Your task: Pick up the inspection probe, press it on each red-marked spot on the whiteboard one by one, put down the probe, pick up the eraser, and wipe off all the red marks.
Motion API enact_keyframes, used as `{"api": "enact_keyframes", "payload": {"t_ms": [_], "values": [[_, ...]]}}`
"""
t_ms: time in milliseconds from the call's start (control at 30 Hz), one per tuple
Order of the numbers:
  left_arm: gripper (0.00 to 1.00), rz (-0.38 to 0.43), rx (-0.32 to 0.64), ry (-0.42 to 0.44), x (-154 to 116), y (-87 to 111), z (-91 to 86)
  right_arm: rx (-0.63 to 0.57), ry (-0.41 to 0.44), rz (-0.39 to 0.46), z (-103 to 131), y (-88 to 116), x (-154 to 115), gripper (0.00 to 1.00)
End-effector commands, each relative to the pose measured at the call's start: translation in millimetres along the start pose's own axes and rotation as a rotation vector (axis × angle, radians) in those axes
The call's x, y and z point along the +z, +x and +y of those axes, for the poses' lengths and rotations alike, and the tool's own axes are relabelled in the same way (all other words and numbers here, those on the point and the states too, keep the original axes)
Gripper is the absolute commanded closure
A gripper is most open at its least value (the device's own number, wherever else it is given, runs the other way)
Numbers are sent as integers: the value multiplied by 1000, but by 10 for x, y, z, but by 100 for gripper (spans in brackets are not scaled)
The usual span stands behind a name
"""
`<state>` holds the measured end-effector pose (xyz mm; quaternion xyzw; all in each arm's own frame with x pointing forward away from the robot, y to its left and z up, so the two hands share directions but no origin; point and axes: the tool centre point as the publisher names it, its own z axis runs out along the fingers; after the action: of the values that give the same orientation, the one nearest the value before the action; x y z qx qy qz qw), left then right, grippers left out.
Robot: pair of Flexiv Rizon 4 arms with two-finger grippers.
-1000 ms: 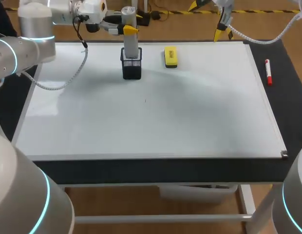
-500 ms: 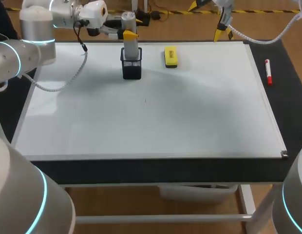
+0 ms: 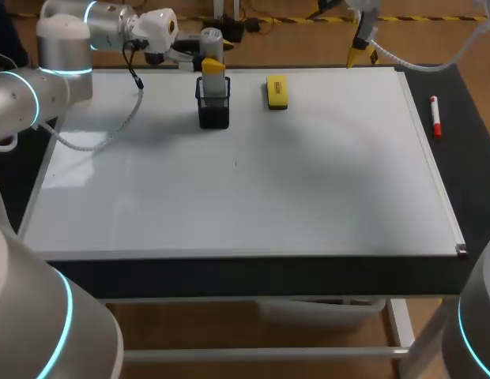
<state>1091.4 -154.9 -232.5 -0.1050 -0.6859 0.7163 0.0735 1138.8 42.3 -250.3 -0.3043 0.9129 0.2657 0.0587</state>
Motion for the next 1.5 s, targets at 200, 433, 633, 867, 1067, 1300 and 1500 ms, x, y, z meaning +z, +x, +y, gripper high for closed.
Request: {"api": "enact_keyframes", "payload": {"t_ms": [200, 433, 633, 867, 1067, 1300, 1500], "values": [[100, 26, -10, 20, -52, -46, 149, -1, 3, 7, -2, -13, -15, 0], [100, 19, 10, 27, -71, -43, 224, -1, 3, 7, -2, -13, -15, 0], [100, 13, 15, 27, -67, -60, 277, -1, 3, 7, -2, -13, -15, 0], [100, 1, 14, 24, -57, -68, 328, -1, 3, 7, -2, -13, -15, 0], [100, -10, 18, 21, -58, -67, 367, -1, 3, 7, -2, -13, -15, 0], [100, -12, 19, 15, -61, -72, 396, -1, 3, 7, -2, -13, -15, 0], [100, -15, 10, 18, -71, -80, 429, -1, 3, 7, -2, -13, -15, 0]]}}
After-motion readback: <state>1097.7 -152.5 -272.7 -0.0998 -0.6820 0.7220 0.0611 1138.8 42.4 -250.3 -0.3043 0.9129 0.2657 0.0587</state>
